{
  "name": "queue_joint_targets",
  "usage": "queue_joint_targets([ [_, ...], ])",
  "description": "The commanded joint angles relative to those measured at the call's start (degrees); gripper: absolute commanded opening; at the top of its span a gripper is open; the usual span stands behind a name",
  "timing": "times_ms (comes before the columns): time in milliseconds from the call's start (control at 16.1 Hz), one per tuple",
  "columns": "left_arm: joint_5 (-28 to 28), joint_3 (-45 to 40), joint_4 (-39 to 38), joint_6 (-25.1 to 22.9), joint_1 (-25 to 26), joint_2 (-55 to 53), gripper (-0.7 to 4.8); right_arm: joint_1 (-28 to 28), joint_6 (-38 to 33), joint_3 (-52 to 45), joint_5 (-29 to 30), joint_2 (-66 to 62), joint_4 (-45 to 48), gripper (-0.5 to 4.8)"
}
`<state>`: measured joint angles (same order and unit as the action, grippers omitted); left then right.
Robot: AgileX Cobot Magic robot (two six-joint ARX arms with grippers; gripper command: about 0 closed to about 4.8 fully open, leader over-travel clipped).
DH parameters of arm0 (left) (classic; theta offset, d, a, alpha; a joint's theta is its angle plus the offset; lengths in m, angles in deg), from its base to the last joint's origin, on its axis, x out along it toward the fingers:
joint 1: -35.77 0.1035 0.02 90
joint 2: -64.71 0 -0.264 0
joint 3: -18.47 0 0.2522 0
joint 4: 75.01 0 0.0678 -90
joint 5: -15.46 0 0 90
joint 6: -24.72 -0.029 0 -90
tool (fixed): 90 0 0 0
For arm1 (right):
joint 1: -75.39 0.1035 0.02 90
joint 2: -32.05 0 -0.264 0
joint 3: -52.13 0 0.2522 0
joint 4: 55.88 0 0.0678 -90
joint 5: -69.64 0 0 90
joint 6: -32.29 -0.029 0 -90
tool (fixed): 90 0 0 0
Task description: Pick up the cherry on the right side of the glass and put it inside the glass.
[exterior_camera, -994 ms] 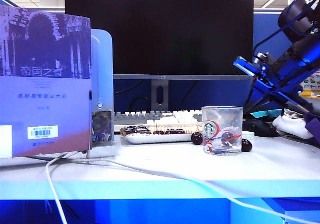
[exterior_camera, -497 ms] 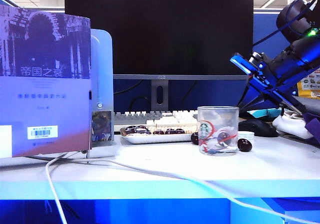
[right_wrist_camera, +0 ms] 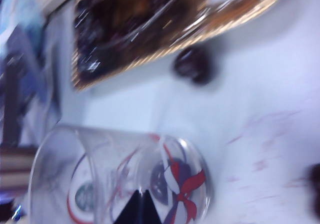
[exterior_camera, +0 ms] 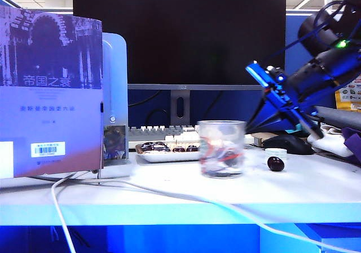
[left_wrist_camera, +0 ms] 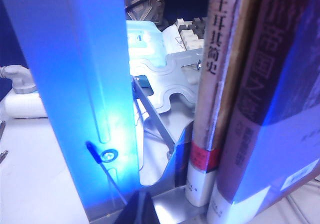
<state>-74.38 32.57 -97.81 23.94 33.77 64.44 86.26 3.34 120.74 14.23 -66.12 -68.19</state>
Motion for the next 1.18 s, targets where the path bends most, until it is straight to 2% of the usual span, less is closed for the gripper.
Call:
queue_joint_targets([
  [62, -0.22, -0.04, -0.68, -0.26, 0.04, 0.17, -0.05, 0.85, 0.24, 0.33, 2.71, -0.17, 0.5, -0.05],
  [186, -0.22, -0.04, -0.68, -0.26, 0.04, 0.17, -0.05, 1.03, 2.1, 0.35, 1.55, -0.17, 0.77, -0.04],
  [311, -0.22, -0.04, -0.68, -0.26, 0.04, 0.17, -0.05, 0.52, 5.01, 0.37, -3.74, -0.15, 0.24, 0.89],
  [435, -0.22, -0.04, -0.68, -0.26, 0.04, 0.17, -0.05, 0.46, 8.66, 0.92, -11.15, -0.15, -2.73, 0.9],
  [559, -0.22, -0.04, -0.68, -0.26, 0.04, 0.17, -0.05, 0.48, 11.54, 1.64, -14.73, -0.15, -4.74, 0.91],
  [621, -0.22, -0.04, -0.68, -0.26, 0.04, 0.17, -0.05, 0.46, 11.67, 2.03, -16.04, -0.15, -5.42, 1.18],
  [684, -0.22, -0.04, -0.68, -0.26, 0.04, 0.17, -0.05, 0.46, 11.67, 2.6, -17.42, -0.15, -6.05, 1.68],
  [808, -0.22, -0.04, -0.68, -0.26, 0.04, 0.17, -0.05, 0.48, 11.67, 3.02, -18.21, -0.15, -6.19, 2.01],
  [870, -0.22, -0.04, -0.68, -0.26, 0.04, 0.17, -0.05, 0.48, 11.67, 3.58, -20.22, -0.15, -8.26, 2.62],
  [994, -0.22, -0.04, -0.68, -0.26, 0.04, 0.17, -0.05, 0.48, 12.02, 4.33, -22.69, -0.17, -12.24, 2.68],
  [1181, -0.22, -0.04, -0.68, -0.26, 0.04, 0.17, -0.05, 0.48, 12.7, 4.35, -23.02, -0.17, -12.66, 2.68],
])
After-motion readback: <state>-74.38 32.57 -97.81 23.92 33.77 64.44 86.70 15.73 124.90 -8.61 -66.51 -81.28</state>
